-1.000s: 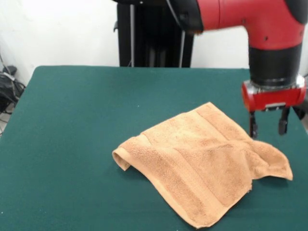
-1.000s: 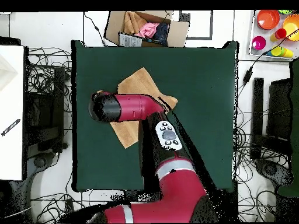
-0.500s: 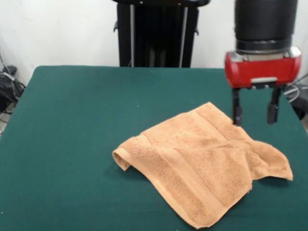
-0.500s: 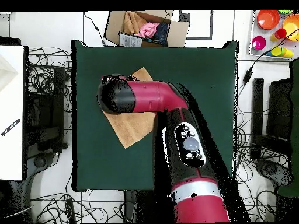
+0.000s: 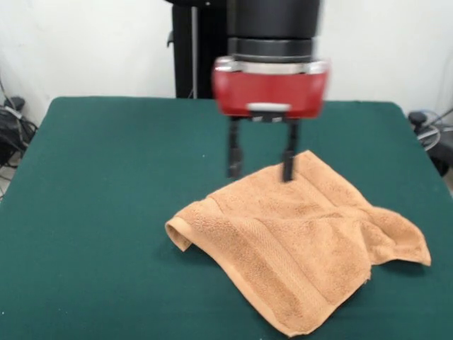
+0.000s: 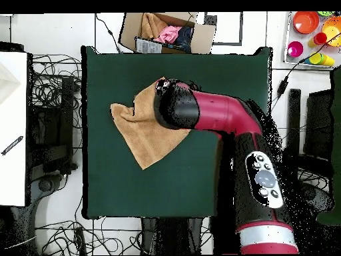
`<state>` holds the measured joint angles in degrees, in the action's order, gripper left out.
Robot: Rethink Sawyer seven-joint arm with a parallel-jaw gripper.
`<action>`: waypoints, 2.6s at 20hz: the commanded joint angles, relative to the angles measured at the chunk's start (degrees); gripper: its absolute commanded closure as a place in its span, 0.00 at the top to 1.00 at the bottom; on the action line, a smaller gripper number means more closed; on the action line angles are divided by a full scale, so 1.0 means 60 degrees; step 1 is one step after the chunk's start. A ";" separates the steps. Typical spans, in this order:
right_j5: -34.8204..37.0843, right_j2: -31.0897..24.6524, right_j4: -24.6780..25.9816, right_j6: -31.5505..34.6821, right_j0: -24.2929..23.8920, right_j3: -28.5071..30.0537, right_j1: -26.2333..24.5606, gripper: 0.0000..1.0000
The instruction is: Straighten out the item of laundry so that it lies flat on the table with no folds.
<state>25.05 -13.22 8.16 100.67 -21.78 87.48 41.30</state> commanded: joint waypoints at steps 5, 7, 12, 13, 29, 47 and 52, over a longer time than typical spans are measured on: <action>-0.1622 0.0486 0.1225 0.0464 -0.0376 0.0070 -0.2021 1.00; -0.1878 0.0549 0.1310 0.0515 -0.0341 -0.0012 -0.2340 1.00; -0.1748 0.0667 0.0986 0.0932 -0.0046 -0.0240 -0.2580 1.00; -0.1583 0.0689 0.0880 0.1012 0.0032 -0.0286 -0.2541 1.00; 0.1160 0.0665 -0.0061 0.1219 0.0705 -0.1643 -0.1986 1.00; -0.1918 0.0255 0.0061 0.1324 0.0928 -0.2883 -0.5075 1.00; -0.1520 0.0440 -0.0100 0.1550 0.1240 -0.2368 -0.4717 1.00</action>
<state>13.98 -9.19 9.57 100.67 -16.95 69.90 13.86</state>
